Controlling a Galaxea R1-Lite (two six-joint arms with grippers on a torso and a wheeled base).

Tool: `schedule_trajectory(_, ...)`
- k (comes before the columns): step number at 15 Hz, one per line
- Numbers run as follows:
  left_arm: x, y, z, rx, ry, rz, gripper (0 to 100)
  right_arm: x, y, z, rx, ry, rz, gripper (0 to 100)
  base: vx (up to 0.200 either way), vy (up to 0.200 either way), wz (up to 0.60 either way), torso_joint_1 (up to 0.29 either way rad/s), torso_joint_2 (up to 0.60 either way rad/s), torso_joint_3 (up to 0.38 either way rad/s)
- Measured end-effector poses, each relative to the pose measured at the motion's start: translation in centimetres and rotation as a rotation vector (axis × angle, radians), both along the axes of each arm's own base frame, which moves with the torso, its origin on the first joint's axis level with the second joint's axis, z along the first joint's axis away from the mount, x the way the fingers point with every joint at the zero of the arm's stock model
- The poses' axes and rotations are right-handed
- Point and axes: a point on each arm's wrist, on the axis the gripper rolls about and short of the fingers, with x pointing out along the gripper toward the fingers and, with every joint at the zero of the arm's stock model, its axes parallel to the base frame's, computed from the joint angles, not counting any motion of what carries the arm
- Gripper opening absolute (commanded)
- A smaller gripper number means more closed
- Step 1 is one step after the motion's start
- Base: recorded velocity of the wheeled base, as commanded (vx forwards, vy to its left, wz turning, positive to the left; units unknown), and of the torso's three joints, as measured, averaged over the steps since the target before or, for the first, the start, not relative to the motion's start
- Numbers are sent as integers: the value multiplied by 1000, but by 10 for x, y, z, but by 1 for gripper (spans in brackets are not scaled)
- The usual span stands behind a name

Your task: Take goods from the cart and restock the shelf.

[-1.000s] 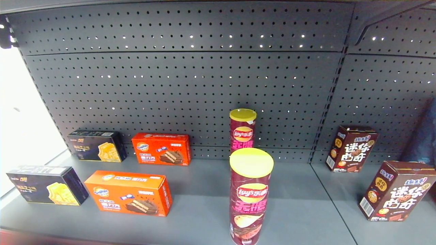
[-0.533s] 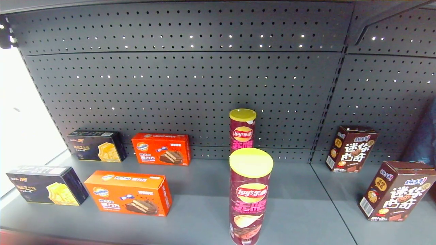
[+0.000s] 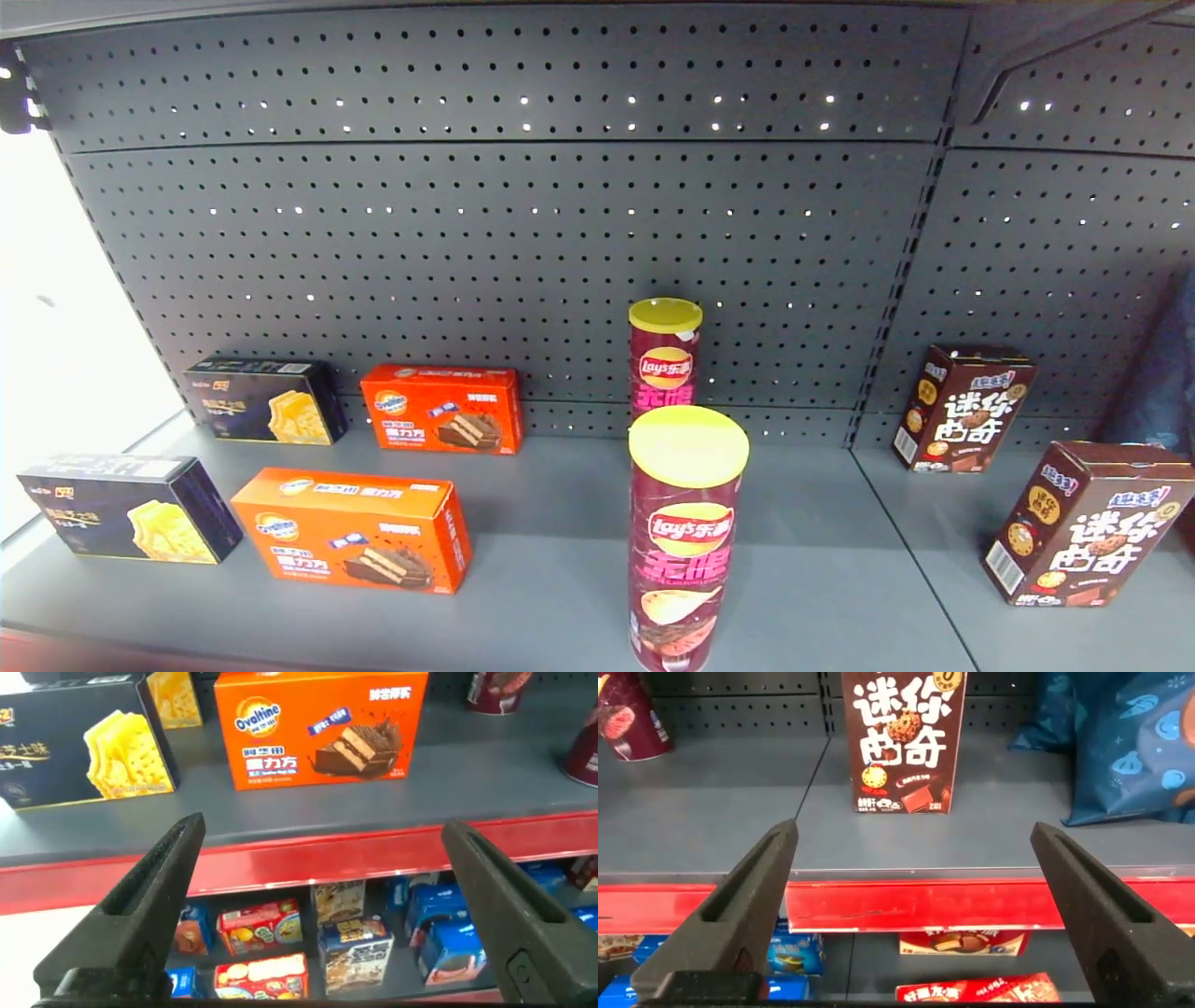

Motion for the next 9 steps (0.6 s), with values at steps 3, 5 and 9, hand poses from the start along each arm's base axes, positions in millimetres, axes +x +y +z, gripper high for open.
schedule_trajectory(3,0,1,0,10,1,48,100,0,0,0,0,0,0,100,0,0,0,0,0,0)
schedule_trajectory(5,0,3,0,14,2,139,100,0,0,0,0,-1,0,100,0,0,0,0,0,0)
schedule_trajectory(9,0,4,0,-29,4,206,100,0,0,0,0,-3,1,100,0,0,0,0,0,0)
